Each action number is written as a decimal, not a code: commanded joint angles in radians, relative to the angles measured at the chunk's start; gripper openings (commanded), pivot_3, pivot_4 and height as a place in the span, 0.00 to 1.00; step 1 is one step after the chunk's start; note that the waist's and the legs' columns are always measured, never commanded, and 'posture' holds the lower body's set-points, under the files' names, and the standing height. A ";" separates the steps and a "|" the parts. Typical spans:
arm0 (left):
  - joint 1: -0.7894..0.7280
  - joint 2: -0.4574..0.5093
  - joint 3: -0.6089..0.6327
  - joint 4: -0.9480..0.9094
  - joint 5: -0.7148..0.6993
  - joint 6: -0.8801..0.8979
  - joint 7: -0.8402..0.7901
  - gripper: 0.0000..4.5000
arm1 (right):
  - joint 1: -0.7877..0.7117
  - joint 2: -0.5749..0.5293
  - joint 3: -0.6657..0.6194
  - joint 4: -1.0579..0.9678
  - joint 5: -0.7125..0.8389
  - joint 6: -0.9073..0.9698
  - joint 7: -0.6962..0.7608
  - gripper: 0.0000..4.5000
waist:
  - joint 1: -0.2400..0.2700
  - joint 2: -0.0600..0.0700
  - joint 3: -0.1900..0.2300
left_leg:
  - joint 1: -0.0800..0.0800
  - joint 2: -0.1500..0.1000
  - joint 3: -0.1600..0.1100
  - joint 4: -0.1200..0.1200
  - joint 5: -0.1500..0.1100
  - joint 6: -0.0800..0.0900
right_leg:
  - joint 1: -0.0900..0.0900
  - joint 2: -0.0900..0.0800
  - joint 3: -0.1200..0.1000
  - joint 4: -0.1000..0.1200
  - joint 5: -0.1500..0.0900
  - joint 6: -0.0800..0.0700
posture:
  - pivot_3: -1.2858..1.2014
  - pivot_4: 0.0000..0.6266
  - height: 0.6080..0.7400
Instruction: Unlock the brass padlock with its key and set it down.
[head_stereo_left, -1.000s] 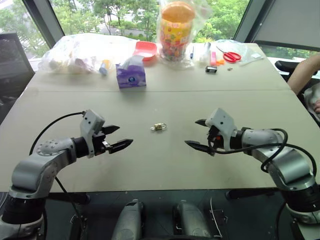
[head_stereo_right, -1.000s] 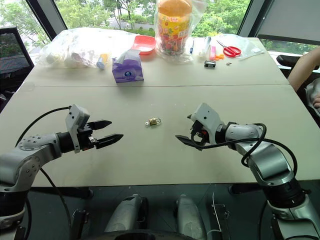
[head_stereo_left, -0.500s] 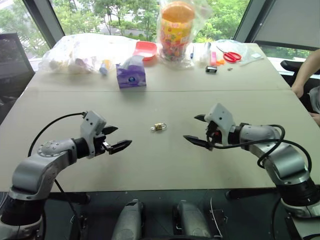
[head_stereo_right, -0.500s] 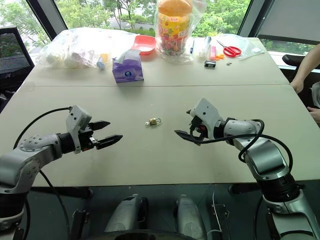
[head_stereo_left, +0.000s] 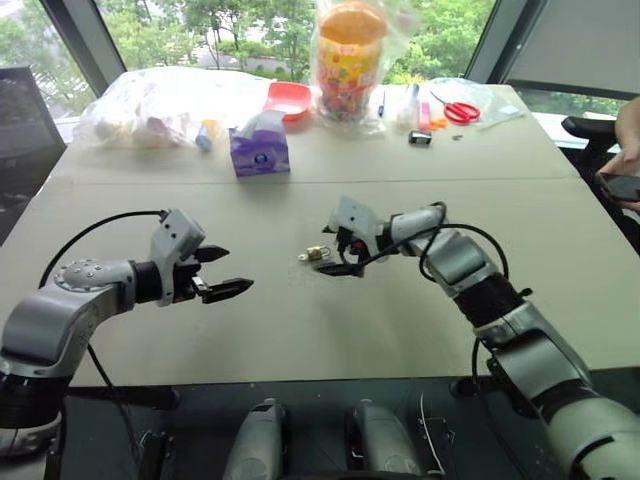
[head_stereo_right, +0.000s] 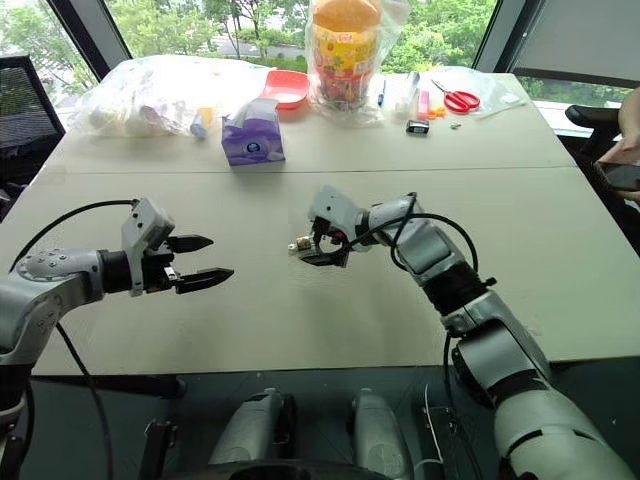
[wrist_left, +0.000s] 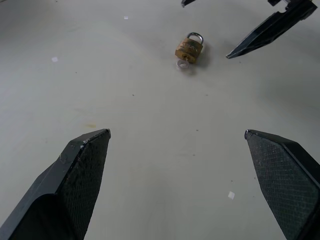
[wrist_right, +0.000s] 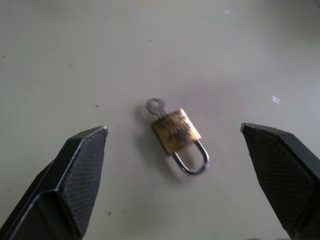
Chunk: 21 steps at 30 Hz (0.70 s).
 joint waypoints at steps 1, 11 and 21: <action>0.022 0.008 0.009 -0.030 0.007 -0.021 -0.008 1.00 | -0.086 0.040 0.021 0.159 -0.062 -0.099 0.052 1.00 | -0.002 0.000 0.000 | 0.000 0.000 0.000 0.000 0.000 0.000 | 0.000 0.000 0.000 0.000 0.000 0.000 | 0.52 0.24 1.00; 0.073 -0.040 0.021 -0.086 -0.003 -0.005 0.051 1.00 | -0.171 0.109 0.030 0.424 -0.180 -0.220 0.131 0.88 | -0.007 0.000 0.000 | 0.001 0.000 0.000 -0.001 0.000 -0.001 | -0.001 -0.001 0.000 0.002 0.000 0.000 | 0.52 0.24 1.00; 0.036 -0.074 0.034 -0.055 -0.017 -0.007 0.082 1.00 | -0.159 0.122 0.024 0.434 -0.228 -0.220 0.145 0.15 | -0.008 0.001 0.000 | 0.006 0.000 0.000 -0.002 0.001 -0.003 | 0.003 -0.002 0.000 0.002 0.000 -0.001 | 0.52 0.24 1.00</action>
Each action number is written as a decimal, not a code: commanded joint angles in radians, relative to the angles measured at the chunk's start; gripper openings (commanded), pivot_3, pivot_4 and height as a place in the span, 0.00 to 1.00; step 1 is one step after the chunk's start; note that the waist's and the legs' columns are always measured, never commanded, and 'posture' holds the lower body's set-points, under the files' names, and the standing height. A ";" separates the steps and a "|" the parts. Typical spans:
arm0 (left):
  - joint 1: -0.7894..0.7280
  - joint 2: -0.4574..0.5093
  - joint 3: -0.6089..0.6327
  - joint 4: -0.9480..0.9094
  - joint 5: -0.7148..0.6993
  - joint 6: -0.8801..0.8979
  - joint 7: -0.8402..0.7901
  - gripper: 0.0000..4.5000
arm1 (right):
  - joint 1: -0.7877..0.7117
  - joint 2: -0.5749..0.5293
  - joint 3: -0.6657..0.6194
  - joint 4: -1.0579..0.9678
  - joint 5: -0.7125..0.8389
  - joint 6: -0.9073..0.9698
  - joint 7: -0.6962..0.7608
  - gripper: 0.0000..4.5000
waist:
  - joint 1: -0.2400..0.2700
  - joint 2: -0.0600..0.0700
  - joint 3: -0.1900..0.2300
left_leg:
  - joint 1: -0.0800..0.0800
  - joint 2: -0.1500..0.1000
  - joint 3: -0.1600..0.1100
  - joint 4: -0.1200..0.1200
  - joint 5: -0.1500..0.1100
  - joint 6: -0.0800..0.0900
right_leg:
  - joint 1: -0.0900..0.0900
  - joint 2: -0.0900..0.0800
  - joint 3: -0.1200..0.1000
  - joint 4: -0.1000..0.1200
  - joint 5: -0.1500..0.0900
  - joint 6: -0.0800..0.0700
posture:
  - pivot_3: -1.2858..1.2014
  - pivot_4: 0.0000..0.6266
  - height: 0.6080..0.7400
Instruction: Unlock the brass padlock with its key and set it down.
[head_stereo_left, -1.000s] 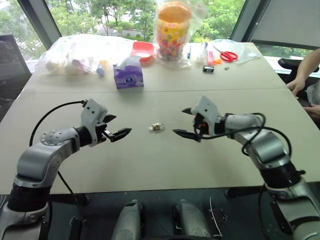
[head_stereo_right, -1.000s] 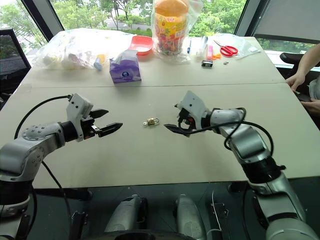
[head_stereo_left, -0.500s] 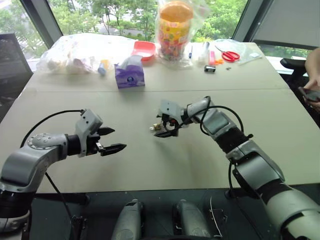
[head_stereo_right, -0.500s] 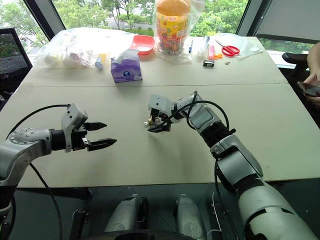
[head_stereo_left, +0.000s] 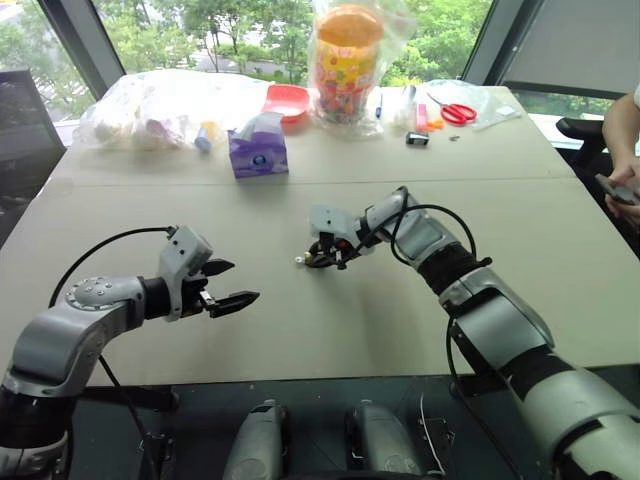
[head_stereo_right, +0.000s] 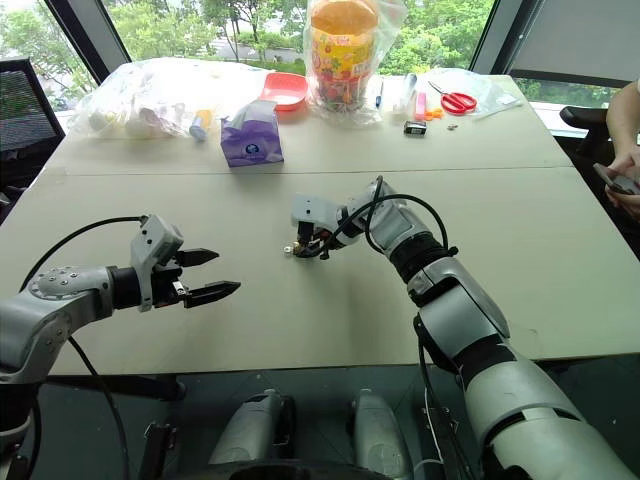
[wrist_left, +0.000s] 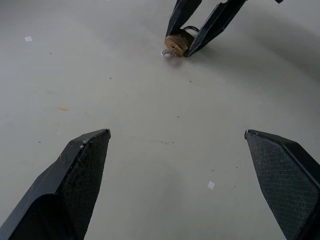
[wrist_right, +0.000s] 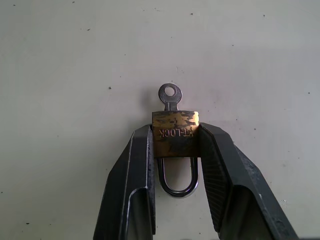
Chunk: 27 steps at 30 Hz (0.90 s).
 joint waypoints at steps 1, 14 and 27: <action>-0.069 -0.047 0.039 0.035 -0.030 -0.010 0.020 1.00 | 0.024 -0.018 -0.014 -0.020 -0.046 -0.032 -0.062 0.15 | 0.002 0.000 0.000 | 0.000 0.000 0.000 0.000 0.000 0.000 | 0.000 0.000 0.000 0.000 0.000 0.000 | 0.52 0.24 1.00; -0.426 -0.272 -0.029 0.489 -0.042 -0.078 -0.104 1.00 | 0.209 -0.150 -0.136 -0.687 -0.099 -0.123 -0.271 0.15 | 0.000 0.000 0.000 | -0.008 0.002 0.002 0.000 0.002 -0.002 | -0.009 0.004 -0.001 0.002 0.001 0.001 | 0.52 0.24 1.00; -0.559 -0.331 -0.040 0.617 -0.029 -0.097 -0.189 0.24 | 0.234 -0.139 -0.137 -0.776 -0.130 -0.023 -0.320 0.15 | 0.007 0.000 0.000 | -0.009 0.002 0.002 0.003 0.002 -0.001 | -0.007 0.006 -0.001 0.002 0.001 0.001 | 0.52 0.24 1.00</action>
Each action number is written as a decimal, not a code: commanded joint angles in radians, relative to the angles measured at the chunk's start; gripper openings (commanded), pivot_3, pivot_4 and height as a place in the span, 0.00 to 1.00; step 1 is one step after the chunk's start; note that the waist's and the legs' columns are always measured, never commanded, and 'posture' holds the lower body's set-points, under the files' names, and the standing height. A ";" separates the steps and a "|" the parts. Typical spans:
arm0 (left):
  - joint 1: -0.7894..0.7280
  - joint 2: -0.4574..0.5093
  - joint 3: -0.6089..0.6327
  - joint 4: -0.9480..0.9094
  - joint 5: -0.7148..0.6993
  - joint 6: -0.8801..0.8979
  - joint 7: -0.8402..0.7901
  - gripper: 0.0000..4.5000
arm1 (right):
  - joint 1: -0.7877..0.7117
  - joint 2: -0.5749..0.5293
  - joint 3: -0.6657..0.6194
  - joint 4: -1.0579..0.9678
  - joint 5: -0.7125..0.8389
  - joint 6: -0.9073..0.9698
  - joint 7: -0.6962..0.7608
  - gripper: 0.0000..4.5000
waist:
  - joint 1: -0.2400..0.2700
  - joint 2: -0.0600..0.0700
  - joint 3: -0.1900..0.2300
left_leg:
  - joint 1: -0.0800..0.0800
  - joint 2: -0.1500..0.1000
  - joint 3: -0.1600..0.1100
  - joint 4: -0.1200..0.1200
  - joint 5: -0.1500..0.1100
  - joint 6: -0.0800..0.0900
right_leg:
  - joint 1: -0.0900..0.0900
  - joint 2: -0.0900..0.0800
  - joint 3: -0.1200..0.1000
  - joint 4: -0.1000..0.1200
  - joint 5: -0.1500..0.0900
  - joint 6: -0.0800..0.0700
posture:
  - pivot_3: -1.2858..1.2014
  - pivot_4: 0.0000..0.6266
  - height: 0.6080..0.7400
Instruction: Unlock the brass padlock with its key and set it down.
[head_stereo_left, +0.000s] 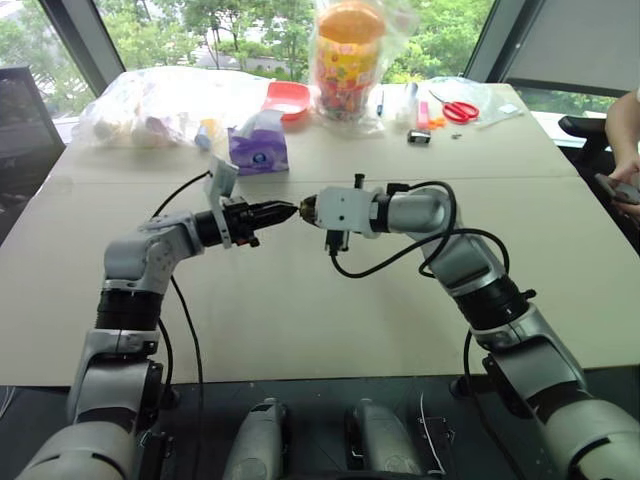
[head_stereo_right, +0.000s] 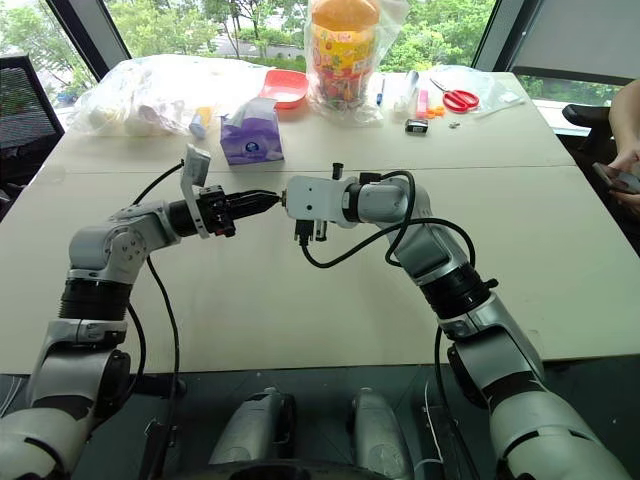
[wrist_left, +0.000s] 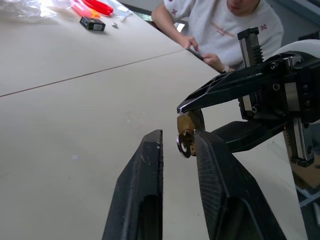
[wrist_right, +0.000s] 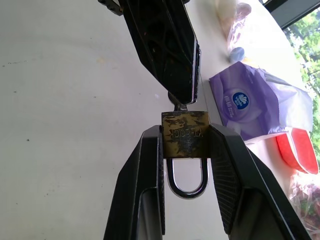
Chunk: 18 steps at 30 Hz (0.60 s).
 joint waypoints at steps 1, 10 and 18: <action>-0.024 0.003 0.004 -0.013 0.004 -0.008 -0.018 0.24 | -0.005 0.000 -0.018 -0.051 0.000 0.005 -0.016 0.15 | 0.000 0.000 0.000 | 0.000 0.000 0.000 0.000 0.000 0.000 | 0.000 0.000 0.000 0.000 0.000 0.000 | 0.52 0.24 1.00; -0.009 0.007 0.006 -0.035 0.006 0.010 -0.033 0.06 | 0.000 0.008 -0.016 -0.068 0.007 0.024 -0.020 0.15 | -0.001 0.000 0.000 | 0.000 0.000 0.000 0.000 0.000 0.000 | 0.000 0.001 0.000 0.000 0.000 0.000 | 0.52 0.24 1.00; -0.004 0.011 -0.016 -0.043 0.044 -0.030 -0.038 0.01 | 0.002 0.013 -0.010 -0.076 0.012 0.030 -0.015 0.15 | 0.000 0.000 0.000 | 0.000 0.000 0.000 0.000 0.000 0.000 | 0.000 0.001 0.000 0.000 0.000 0.000 | 0.52 0.24 1.00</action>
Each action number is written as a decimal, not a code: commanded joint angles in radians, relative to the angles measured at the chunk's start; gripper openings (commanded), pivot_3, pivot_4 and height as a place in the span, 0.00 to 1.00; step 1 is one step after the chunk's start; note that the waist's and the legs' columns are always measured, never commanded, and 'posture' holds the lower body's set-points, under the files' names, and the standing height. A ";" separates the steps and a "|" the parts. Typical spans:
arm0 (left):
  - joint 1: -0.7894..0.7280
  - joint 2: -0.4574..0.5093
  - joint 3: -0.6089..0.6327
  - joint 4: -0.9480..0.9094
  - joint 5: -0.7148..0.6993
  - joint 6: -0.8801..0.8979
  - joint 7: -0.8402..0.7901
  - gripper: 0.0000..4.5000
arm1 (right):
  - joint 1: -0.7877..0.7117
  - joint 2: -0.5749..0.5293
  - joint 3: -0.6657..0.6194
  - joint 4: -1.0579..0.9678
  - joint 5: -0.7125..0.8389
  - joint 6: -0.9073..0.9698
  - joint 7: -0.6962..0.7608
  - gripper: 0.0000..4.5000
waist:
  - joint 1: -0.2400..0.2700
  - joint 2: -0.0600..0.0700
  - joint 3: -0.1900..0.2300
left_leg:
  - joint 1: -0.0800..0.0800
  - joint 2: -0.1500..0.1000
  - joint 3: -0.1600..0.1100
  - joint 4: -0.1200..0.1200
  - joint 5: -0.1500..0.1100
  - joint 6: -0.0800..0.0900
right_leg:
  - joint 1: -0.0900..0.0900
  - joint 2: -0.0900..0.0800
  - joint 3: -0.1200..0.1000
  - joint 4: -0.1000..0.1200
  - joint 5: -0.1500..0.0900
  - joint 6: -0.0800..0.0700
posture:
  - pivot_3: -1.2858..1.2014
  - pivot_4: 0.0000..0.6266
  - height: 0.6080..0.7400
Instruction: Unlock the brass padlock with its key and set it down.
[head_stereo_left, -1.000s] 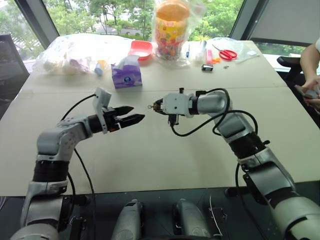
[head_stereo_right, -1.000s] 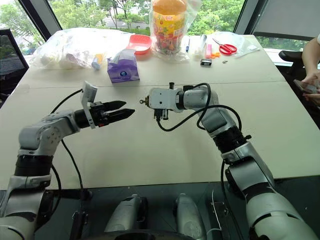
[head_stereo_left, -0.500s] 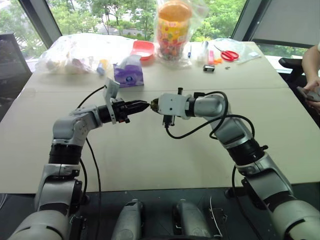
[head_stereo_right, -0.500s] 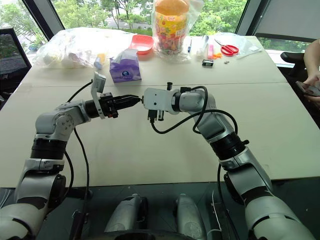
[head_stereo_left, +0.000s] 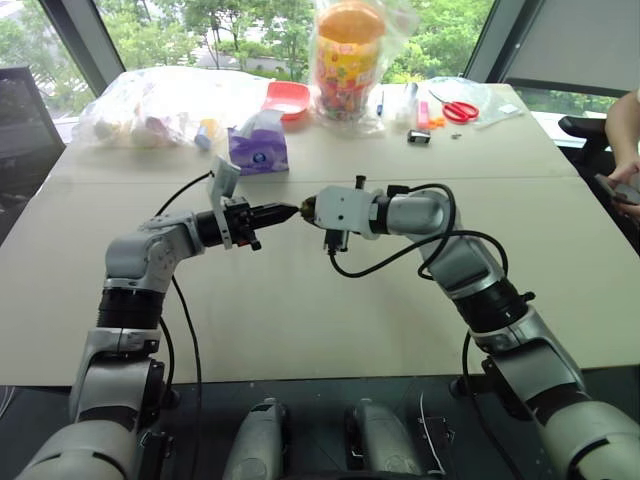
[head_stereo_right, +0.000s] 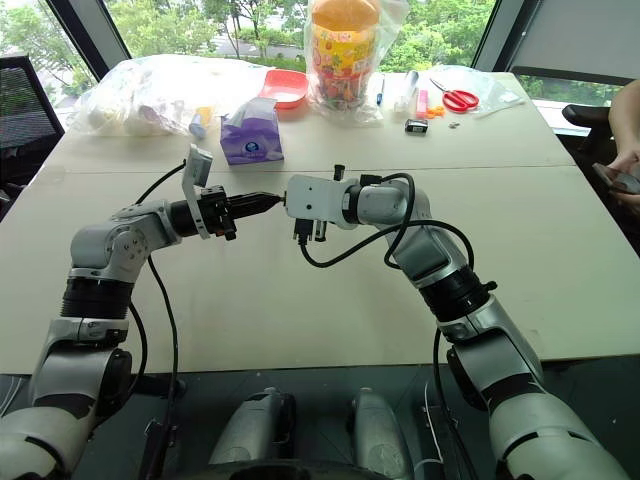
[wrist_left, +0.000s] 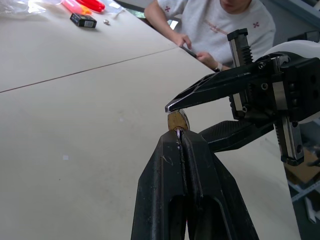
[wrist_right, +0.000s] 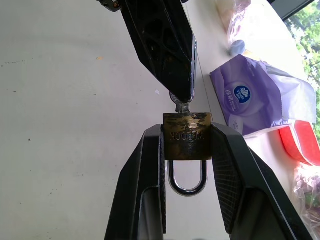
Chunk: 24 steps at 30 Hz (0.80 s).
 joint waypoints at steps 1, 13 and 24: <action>-0.002 0.017 -0.030 -0.042 0.051 -0.063 -0.012 0.01 | -0.004 0.007 -0.010 -0.058 0.013 -0.003 0.000 0.15 | 0.000 0.000 0.000 | 0.000 0.000 0.000 0.000 0.000 0.000 | 0.000 0.000 0.000 0.000 0.000 0.000 | 0.52 0.24 1.00; -0.037 0.043 -0.180 0.004 0.322 -0.418 -0.021 0.01 | -0.001 0.011 -0.015 -0.074 0.019 0.035 0.012 0.15 | 0.002 0.000 0.000 | 0.000 0.000 0.000 0.000 0.000 0.000 | 0.000 0.000 0.000 0.000 0.000 0.000 | 0.52 0.24 1.00; -0.043 0.052 0.037 -0.073 -0.043 0.159 -0.037 0.13 | -0.021 0.010 0.007 -0.046 -0.056 -0.030 -0.056 0.15 | -0.002 0.000 0.000 | 0.000 0.002 0.000 0.000 0.000 0.000 | 0.000 0.003 0.000 0.001 0.000 0.000 | 0.52 0.24 1.00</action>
